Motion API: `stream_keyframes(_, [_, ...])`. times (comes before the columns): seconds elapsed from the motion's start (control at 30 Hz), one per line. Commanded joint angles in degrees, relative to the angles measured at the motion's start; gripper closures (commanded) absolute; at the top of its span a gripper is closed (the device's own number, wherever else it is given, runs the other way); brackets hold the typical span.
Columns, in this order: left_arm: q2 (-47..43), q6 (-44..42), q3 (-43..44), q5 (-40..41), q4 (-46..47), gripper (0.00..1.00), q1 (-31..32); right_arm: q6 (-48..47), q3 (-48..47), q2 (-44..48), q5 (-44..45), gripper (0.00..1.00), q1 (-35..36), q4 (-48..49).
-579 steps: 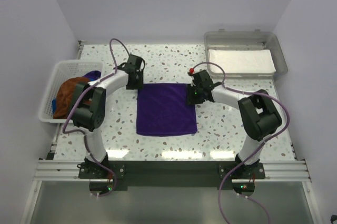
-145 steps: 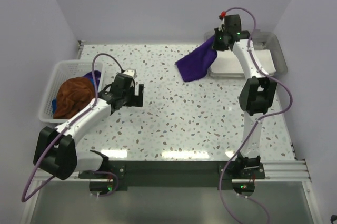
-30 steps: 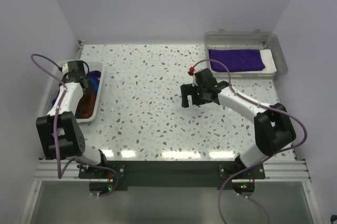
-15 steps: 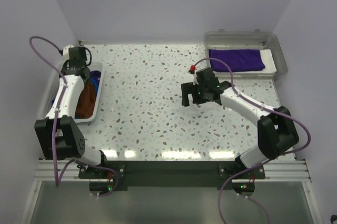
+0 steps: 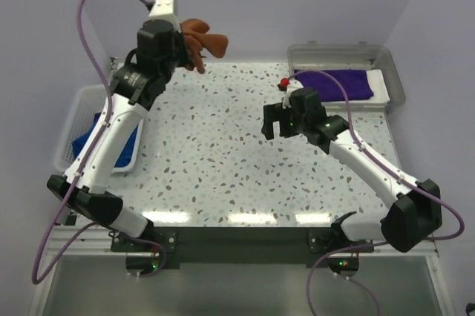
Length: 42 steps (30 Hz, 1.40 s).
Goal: Fold and stack the towels
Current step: Move the towel to the center of the board, then flatten out the crumpled towel
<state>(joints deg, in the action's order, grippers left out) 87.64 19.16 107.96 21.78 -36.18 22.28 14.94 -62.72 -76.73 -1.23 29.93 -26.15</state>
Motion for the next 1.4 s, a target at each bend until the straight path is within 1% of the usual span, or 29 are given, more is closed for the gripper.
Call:
stream_keyframes(0.0, [-5.09, -0.1, -6.77, -5.77, 2.24, 0.97, 8.53, -1.67, -1.45, 4.74, 3.78, 0.01, -0.05, 0.84])
stream_keyframes(0.03, [-9.2, 2.96, -15.24, -8.22, 7.48, 0.94, 10.65, -2.28, -1.18, 5.88, 4.65, 0.01, -0.05, 0.49])
stream_keyframes(0.07, [-11.24, 2.99, -20.28, -8.25, 7.53, 0.91, 11.28, -2.37, -1.18, 6.5, 5.18, 0.01, -0.05, -0.03])
stream_keyframes(0.1, [-13.09, 5.6, -25.29, -12.07, 9.45, 0.87, 11.9, -2.63, -1.09, 6.85, 5.54, 0.01, -0.05, -0.47])
stream_keyframes(0.13, [-14.84, 6.93, -34.74, -13.16, 11.99, 0.8, 12.6, -2.98, -1.0, 7.64, 5.8, 0.01, -0.05, -0.83])
stream_keyframes(0.2, [-18.81, 10.61, -43.15, -16.83, 13.41, 0.74, 15.24, -3.16, -0.65, 8.35, 6.24, 0.01, 0.04, -1.62])
stream_keyframes(0.23, [-21.17, 12.03, -50.58, -18.16, 13.77, 0.66, 17.86, -3.34, -0.56, 8.78, 6.16, 0.01, -0.05, -2.32])
stream_keyframes(0.3, [-23.73, 15.45, -57.04, -20.55, 15.43, 0.58, 21.55, -3.43, 0.05, 9.05, 4.76, 0.01, -0.05, -2.76])
stream_keyframes(0.33, [-24.96, 16.52, -61.51, -20.2, 15.62, 0.5, 23.4, -3.6, 0.31, 8.97, 4.4, 0.01, -0.05, -2.94])
stream_keyframes(0.37, [-27.41, 17.13, -62.95, -19.33, 15.53, 0.46, 26.9, -3.6, 0.84, 8.36, 3.88, 0.02, -0.05, -3.64])
stream_keyframes(0.4, [-28.47, 18.01, -64.53, -19.15, 15.01, 0.41, 27.98, -3.6, 1.19, 7.91, 3.96, 0.02, -0.05, -3.9])
stream_keyframes(0.43, [-29.88, 18.37, -64.72, -19.32, 14.57, 0.28, 28.69, -3.34, 1.63, 7.39, 3.96, 0.02, 0.04, -4.08])
stream_keyframes(0.47, [-30.15, 18.2, -64.63, -19.75, 14.04, 0.25, 28.95, -3.25, 1.98, 6.16, 3.96, 0.03, -0.05, -4.43])
stream_keyframes(0.53, [-29.02, 17.15, -62.36, -17.49, 11.23, 0.22, 29.04, -2.55, 3.39, 4.75, 4.57, 0.05, -0.05, -4.52])
stream_keyframes(0.6, [-26.65, 15.22, -58.86, -13.01, 8.6, 0.22, 28.87, -1.93, 4.18, 2.13, 6.41, 0.1, -0.22, -4.43])
stream_keyframes(0.63, [-23.25, 14.69, -57.44, -11.34, 7.89, 0.23, 28.87, -1.5, 4.36, 1.33, 6.68, 0.12, -0.31, -4.35])
stream_keyframes(0.67, [-21.3, 13.55, -56.03, -8.28, 7.54, 0.23, 28.78, -0.97, 4.71, 0.36, 6.68, 0.18, -0.66, -4.0])
stream_keyframes(0.7, [-19.19, 13.28, -53.23, -6.42, 6.57, 0.22, 28.43, -0.44, 4.88, -1.56, 6.25, 0.21, -1.88, -3.73])
stream_keyframes(0.73, [-15.17, 13.27, -51.81, -5.01, 5.96, 0.23, 26.86, 0.35, 5.15, -2.36, 3.98, 0.25, -2.5, -2.77])
stream_keyframes(0.77, [-13.3, 12.84, -50.58, -4.65, 5.69, 0.23, 25.63, 0.27, 5.32, -3.42, 2.65, 0.32, -3.21, -2.07])
stream_keyframes(0.83, [-9.52, 12.66, -49.34, -6.65, 7.7, 0.23, 22.12, 0.35, 4.98, -6.4, 1.42, 0.37, -4.09, -1.97])
stream_keyframes(0.87, [-8.54, 12.48, -49.43, -9.62, 9.19, 0.23, 21.23, 0.18, 4.37, -7.46, 0.19, 0.39, -4.18, -2.23])
stream_keyframes(0.9, [-7.58, 12.48, -49.6, -10.26, 11.46, 0.22, 20.87, 0.35, 4.45, -9.21, -0.25, 0.39, -4.53, -2.15])
stream_keyframes(0.93, [-5.48, 12.66, -49.6, -10.27, 11.92, 0.21, 20.96, 0.44, 4.71, -9.92, -0.43, 0.39, -4.79, -1.71])
stream_keyframes(1.0, [-3.36, 13.01, -50.13, -11.06, 12.8, 0.21, 20.87, 0.7, 5.59, -11.42, -1.84, 0.42, -6.89, 0.04])
stream_keyframes(1.03, [-1.7, 13.27, -50.74, -11.14, 13.33, 0.21, 20.87, 0.97, 5.94, -12.64, -2.28, 0.48, -7.69, 1.27])
stream_keyframes(1.1, [-0.28, 13.71, -52.4, -11.76, 15.35, 0.24, 20.87, 1.32, 6.38, -13.71, -2.46, 0.55, -9.1, 2.5])
stream_keyframes(1.23, [2.62, 14.85, -54.08, -9.48, 18.16, 0.3, 20.79, 2.11, 5.59, -16.86, -4.21, 0.59, -9.19, 4.17])
stream_keyframes(1.37, [4.65, 15.99, -54.08, -8.07, 19.57, 0.32, 20.43, 3.87, 5.94, -19.33, -4.13, 0.58, -9.28, 5.84])
